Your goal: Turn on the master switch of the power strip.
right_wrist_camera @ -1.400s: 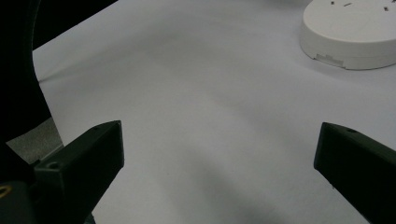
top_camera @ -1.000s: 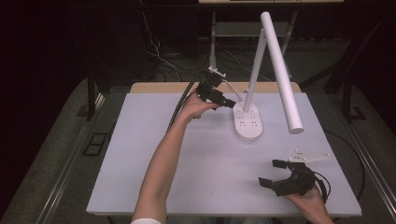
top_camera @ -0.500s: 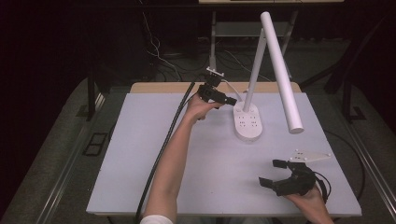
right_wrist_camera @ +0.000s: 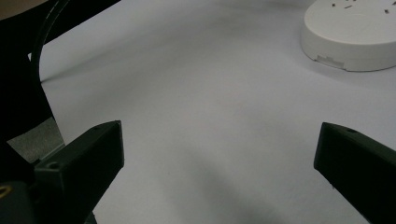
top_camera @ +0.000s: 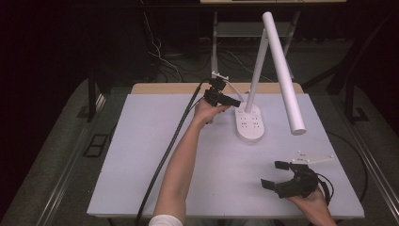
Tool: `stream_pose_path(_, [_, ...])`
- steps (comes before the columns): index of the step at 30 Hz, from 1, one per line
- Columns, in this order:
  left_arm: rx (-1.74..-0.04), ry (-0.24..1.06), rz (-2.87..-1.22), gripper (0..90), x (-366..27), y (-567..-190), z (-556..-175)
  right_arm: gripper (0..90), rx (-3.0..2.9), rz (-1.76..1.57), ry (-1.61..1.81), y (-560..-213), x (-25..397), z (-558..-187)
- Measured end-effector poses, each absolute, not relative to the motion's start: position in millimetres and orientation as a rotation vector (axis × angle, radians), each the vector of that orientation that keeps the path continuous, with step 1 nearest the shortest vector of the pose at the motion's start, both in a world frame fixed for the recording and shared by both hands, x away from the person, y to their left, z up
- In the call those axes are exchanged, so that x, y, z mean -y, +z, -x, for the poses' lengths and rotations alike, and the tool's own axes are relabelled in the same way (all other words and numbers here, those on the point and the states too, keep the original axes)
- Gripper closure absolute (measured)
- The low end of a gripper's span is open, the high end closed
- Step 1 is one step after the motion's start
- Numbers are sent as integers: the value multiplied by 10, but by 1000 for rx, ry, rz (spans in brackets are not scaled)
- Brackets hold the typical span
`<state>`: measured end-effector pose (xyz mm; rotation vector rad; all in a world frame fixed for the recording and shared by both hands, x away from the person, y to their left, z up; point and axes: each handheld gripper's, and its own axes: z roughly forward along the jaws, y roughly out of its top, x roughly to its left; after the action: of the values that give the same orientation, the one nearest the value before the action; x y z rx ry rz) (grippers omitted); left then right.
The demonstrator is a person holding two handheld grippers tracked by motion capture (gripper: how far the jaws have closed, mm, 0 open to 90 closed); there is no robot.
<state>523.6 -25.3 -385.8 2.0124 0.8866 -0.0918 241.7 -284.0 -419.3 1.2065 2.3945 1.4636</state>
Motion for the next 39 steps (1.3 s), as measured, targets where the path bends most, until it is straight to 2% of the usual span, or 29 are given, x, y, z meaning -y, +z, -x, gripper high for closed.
stream_pose_path(6, [-926, -88, -1984, 759, 301, -3914, -5252, 12, -2395, -1197, 1463, -4200, 2844, -2421])
stream_pose_path(11, [-967, -94, -1964, 894, 329, -3938, -5258, 12, -2396, -1197, 1465, -4201, 2843, -2422])
stream_pose_path(39, [-1074, -34, -1980, 899, 618, -4251, -5240, 12, -2410, -1171, 1459, -4211, 2820, -2436])
